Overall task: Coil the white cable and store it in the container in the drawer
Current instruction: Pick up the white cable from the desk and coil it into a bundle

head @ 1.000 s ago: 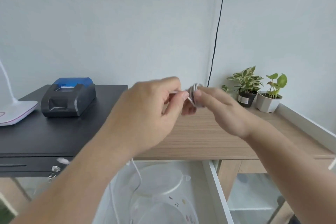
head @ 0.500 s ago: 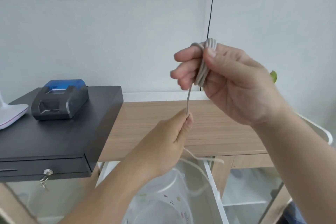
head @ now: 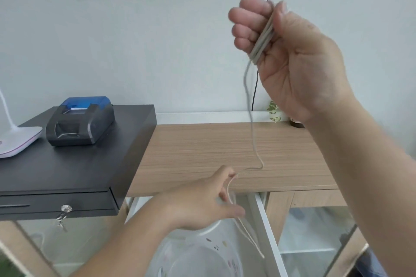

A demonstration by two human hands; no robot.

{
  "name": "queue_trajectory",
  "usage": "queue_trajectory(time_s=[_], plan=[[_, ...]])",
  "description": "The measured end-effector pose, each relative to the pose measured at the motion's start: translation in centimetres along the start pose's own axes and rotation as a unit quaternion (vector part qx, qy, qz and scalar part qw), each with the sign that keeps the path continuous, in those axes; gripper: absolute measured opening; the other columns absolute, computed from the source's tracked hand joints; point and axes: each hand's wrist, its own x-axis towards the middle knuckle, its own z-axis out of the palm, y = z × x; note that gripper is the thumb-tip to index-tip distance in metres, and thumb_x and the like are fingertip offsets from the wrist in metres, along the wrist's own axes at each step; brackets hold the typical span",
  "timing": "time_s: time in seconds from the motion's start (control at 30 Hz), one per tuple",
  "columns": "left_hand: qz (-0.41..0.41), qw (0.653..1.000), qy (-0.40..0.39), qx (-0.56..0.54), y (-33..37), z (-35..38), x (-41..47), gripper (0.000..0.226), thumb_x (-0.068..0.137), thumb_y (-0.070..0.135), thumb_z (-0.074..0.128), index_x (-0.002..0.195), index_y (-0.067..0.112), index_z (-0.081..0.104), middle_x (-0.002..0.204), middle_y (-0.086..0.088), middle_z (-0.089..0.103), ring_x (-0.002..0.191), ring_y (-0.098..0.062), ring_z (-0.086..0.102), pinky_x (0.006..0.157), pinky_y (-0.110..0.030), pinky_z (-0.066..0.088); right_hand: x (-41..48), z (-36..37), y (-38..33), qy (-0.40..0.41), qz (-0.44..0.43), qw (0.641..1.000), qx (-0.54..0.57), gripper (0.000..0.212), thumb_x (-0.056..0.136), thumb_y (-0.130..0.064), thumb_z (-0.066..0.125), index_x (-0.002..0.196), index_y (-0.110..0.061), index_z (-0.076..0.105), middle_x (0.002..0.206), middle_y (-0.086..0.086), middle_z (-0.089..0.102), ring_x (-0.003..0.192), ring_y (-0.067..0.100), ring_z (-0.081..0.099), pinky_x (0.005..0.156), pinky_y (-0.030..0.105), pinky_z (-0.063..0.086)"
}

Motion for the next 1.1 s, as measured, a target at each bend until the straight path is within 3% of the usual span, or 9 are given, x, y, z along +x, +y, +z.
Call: queue_trajectory(time_s=[0.1,0.17,0.23,0.33,0.43,0.63,0.8,0.97,1.1], plan=[[0.02,0.991,0.114,-0.074,1.3,-2.1,0.3,0.1,0.054,0.095,0.061,0.139,0.061,0.02,0.14,0.023,0.048,0.127,-0.001,0.048,0.092,-0.02,0.038,-0.3,0.7,0.8,-0.016,0.034,0.998,-0.045,0.035,0.11,-0.011,0.027,0.119,0.008,0.055,0.105,0.018,0.069,0.091,0.023,0.066,0.087,0.031,0.053],[0.081,0.963,0.238,-0.102,2.4,-3.5,1.0,0.095,0.071,0.081,0.064,0.148,0.052,0.017,0.149,0.016,0.042,0.134,0.002,0.041,0.09,-0.007,0.032,-0.6,1.0,1.3,-0.033,0.055,0.996,-0.058,0.034,0.109,-0.011,0.029,0.118,0.007,0.056,0.103,0.017,0.071,0.09,0.024,0.066,0.086,0.031,0.053],[0.168,0.937,0.265,-0.151,3.6,-4.1,1.6,0.069,0.093,0.053,0.06,0.15,0.036,0.026,0.146,0.008,0.051,0.132,-0.001,0.048,0.097,-0.009,0.04,-0.7,1.3,1.3,-0.053,0.068,0.994,-0.065,0.034,0.109,-0.011,0.03,0.118,0.006,0.058,0.103,0.015,0.072,0.09,0.022,0.066,0.085,0.029,0.053],[0.25,0.902,0.253,-0.245,5.0,-3.5,2.2,0.012,0.106,0.026,0.043,0.112,0.024,0.053,0.092,0.001,0.065,0.086,-0.028,0.067,0.088,-0.047,0.055,-0.6,1.6,1.2,-0.071,0.07,0.992,-0.072,0.035,0.11,-0.012,0.03,0.118,0.006,0.059,0.102,0.014,0.073,0.09,0.021,0.067,0.083,0.028,0.053],[0.248,0.877,0.276,-0.305,4.7,-2.2,2.1,0.028,0.108,0.021,0.035,0.084,0.017,0.049,0.063,0.005,0.035,0.05,-0.014,0.034,0.046,-0.031,0.04,0.0,1.3,0.8,-0.075,0.049,0.992,-0.092,0.033,0.109,-0.011,0.031,0.118,0.007,0.058,0.102,0.015,0.073,0.089,0.021,0.067,0.081,0.028,0.053],[0.224,0.891,0.385,-0.086,3.2,-2.2,-0.2,0.039,0.109,0.025,0.041,0.073,0.012,0.049,0.046,0.011,0.035,0.042,-0.006,0.032,0.046,-0.014,0.026,0.3,-2.4,3.0,-0.021,0.002,0.938,-0.345,0.028,0.108,-0.01,0.04,0.118,0.006,0.061,0.103,0.018,0.074,0.09,0.026,0.068,0.082,0.033,0.054],[0.233,0.868,0.439,-0.025,4.6,-5.6,-2.4,0.044,0.103,0.024,0.052,0.062,0.017,0.039,0.048,0.008,0.03,0.045,-0.009,0.03,0.044,-0.02,0.025,-4.0,-5.8,6.0,-0.081,0.079,0.864,-0.49,0.031,0.109,-0.018,0.039,0.104,-0.002,0.065,0.094,0.011,0.071,0.088,0.023,0.067,0.082,0.04,0.054],[0.277,0.858,0.433,-0.008,4.0,-8.5,-2.1,0.037,0.103,0.025,0.053,0.069,0.011,0.048,0.051,0.008,0.031,0.047,-0.008,0.029,0.047,-0.018,0.026,-8.6,-4.5,5.8,-0.177,0.218,0.891,-0.358,0.038,0.103,-0.027,0.043,0.09,-0.003,0.069,0.072,0.013,0.069,0.072,0.02,0.062,0.075,0.031,0.049],[0.282,0.87,0.403,-0.042,2.0,-7.9,-0.6,0.04,0.108,0.034,0.044,0.077,0.008,0.048,0.062,-0.007,0.037,0.057,-0.018,0.035,0.055,-0.026,0.032,-8.9,-1.8,2.7,-0.223,0.172,0.945,-0.166,0.037,0.104,-0.025,0.043,0.085,-0.007,0.069,0.065,0.011,0.064,0.064,0.021,0.054,0.071,0.025,0.043]])
